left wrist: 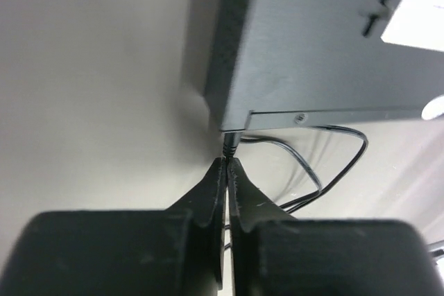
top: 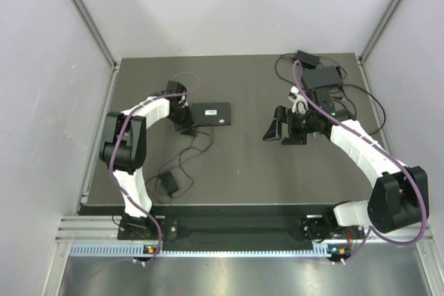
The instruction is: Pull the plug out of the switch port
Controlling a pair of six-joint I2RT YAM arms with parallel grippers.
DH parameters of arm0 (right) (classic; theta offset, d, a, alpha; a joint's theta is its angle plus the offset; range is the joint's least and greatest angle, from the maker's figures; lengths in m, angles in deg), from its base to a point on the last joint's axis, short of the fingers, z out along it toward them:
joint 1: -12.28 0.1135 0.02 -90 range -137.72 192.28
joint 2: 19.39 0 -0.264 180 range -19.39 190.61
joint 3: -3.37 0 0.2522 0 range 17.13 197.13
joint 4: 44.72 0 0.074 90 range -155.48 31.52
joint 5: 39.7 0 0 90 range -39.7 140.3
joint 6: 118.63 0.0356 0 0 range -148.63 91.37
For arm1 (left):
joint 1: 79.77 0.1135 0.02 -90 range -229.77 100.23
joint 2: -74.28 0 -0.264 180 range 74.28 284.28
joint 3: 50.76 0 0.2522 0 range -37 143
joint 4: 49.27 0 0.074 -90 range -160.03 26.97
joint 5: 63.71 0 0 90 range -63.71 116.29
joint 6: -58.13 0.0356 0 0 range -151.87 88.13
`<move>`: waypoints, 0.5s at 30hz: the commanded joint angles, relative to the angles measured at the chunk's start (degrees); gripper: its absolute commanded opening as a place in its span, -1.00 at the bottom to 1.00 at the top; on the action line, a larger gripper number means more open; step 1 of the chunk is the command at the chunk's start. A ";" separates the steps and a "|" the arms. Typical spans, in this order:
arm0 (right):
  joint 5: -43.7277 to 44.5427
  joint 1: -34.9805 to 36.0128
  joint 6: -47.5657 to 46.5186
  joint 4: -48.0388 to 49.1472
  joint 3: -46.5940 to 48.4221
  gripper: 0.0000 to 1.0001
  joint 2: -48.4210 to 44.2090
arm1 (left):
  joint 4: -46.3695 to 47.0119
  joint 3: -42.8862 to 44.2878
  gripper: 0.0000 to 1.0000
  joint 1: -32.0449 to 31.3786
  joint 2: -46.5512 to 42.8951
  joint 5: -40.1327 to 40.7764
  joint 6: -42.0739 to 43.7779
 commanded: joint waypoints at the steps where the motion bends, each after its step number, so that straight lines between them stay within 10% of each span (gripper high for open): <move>1: -0.60 -0.63 -0.79 3.03 0.35 1.00 0.91 | 2.05 -0.35 -1.00 -3.69 0.09 -1.53 -1.09; 15: -0.60 -0.63 -1.67 5.75 -0.27 0.99 6.45 | 2.05 4.05 -1.00 -17.23 2.55 -4.69 -6.45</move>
